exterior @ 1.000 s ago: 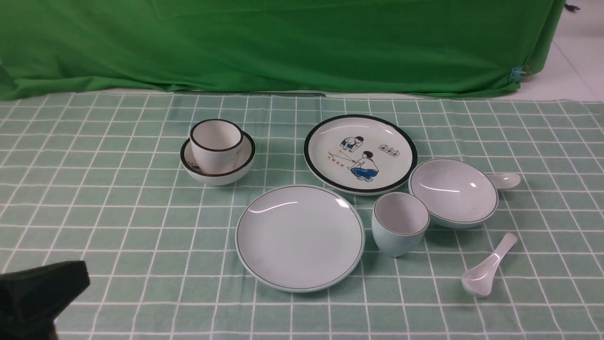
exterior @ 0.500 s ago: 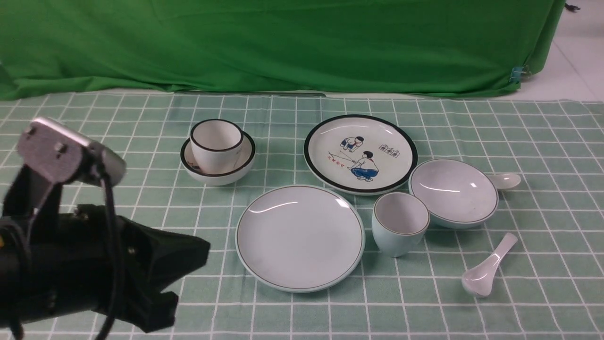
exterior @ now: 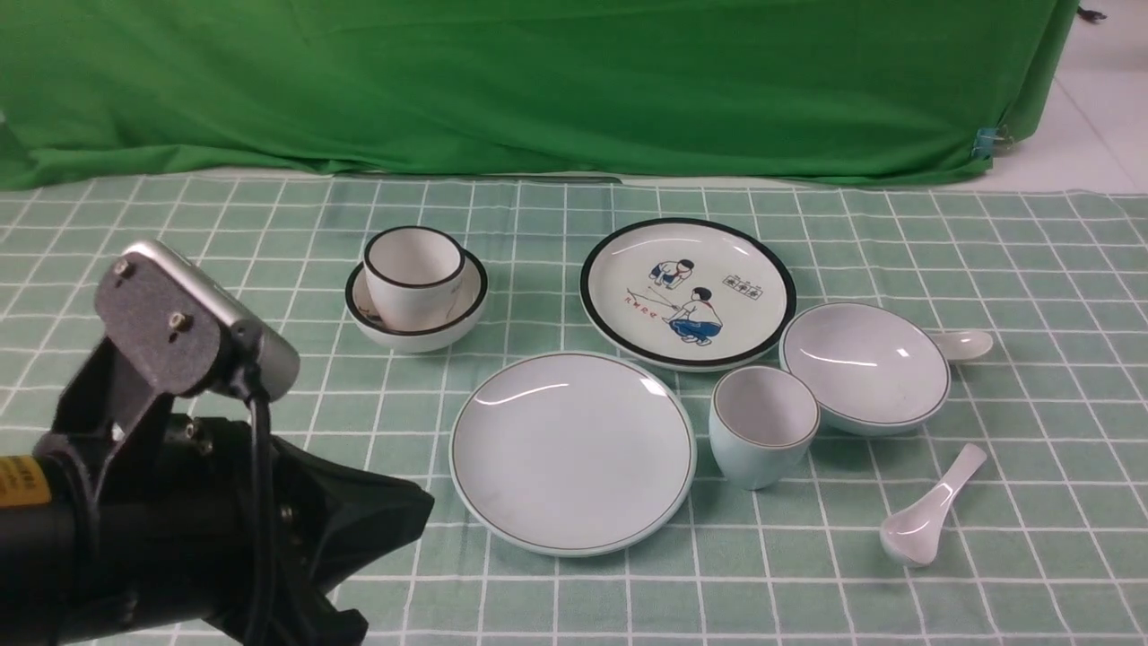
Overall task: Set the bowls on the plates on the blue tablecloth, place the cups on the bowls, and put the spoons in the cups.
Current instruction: 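Reach the grippers toward the bowl and tableware on the table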
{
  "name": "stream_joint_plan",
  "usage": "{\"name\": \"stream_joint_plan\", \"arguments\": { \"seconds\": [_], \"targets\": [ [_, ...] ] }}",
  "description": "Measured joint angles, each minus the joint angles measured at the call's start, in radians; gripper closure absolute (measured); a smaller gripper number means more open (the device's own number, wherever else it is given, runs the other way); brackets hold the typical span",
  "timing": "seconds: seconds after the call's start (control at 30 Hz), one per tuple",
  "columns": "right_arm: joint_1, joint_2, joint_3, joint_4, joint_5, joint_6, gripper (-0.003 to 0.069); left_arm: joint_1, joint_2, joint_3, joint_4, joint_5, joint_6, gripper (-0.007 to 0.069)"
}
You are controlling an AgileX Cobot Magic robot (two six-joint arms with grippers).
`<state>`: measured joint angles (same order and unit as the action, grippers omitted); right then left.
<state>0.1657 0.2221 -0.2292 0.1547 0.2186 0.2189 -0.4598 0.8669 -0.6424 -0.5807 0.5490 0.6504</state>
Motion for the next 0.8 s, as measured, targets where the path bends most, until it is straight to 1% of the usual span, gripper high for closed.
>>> {"name": "stream_joint_plan", "arguments": {
  "seconds": [0.07,0.2,0.27,0.4,0.5,0.57,0.67,0.73,0.8],
  "targets": [
    [0.038,0.161,-0.116,0.0,0.096,-0.087,0.0514,0.0,0.0,0.0,0.0,-0.023,0.0,0.0616],
    [0.091,0.426,-0.31,0.0,0.237,-0.219,0.0512,0.0,-0.001,0.0,0.0,-0.035,0.0,0.0616],
    [0.104,0.56,-0.391,0.0,0.284,-0.276,0.0509,0.0,-0.005,0.0,0.0,-0.034,0.0,0.0616],
    [0.109,0.785,-0.524,0.0,0.334,-0.346,0.0491,0.0,-0.04,0.0,0.01,-0.023,-0.003,0.0616],
    [0.109,0.941,-0.622,-0.004,0.345,-0.369,0.0468,0.0,-0.082,0.0,0.041,-0.018,-0.003,0.0616],
    [0.109,1.057,-0.706,-0.008,0.348,-0.367,0.043,0.0,-0.116,0.0,0.068,-0.008,-0.003,0.0616],
    [0.099,1.174,-0.791,-0.032,0.359,-0.328,0.037,0.0,-0.152,0.0,0.081,0.007,-0.003,0.0616],
    [0.07,1.276,-0.865,-0.038,0.377,-0.295,0.0321,0.0,-0.172,0.001,0.082,0.018,-0.003,0.0616],
    [0.041,1.345,-0.918,-0.042,0.385,-0.279,0.0299,0.0,-0.183,0.002,0.084,0.021,-0.003,0.0616]
  ]
}}
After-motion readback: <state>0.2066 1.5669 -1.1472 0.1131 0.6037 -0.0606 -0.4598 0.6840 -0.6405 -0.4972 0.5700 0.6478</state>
